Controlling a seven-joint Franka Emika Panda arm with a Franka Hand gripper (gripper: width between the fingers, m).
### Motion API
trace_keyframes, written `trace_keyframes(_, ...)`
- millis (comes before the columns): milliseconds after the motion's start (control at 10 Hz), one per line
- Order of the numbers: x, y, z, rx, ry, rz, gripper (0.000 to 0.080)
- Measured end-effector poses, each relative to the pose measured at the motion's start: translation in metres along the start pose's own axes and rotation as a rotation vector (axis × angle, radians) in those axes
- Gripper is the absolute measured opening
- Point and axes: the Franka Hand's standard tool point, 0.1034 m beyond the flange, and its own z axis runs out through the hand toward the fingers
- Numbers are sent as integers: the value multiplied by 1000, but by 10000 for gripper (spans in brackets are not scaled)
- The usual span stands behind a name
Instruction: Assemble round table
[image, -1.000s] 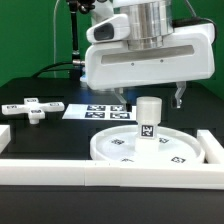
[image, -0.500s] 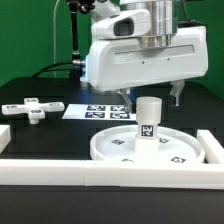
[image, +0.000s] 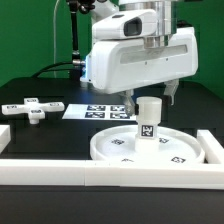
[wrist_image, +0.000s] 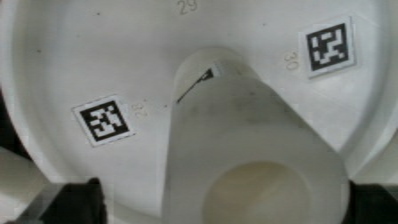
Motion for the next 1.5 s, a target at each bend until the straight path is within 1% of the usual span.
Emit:
trace_keyframes(200, 0, -4, 3, -22, -22, -187, 649)
trace_keyframes(400, -1, -5, 6, -36, -57, -431, 649)
trace_keyframes(600, 1, -7, 7, -49, -82, -622, 649)
trace_keyframes(800, 3, -9, 7, -61, -102, -727, 649)
trace_keyframes(1000, 2, -9, 8, -62, -120, -830, 649)
trace_keyframes(1500, -3, -4, 9, -55, -159, -1133, 649)
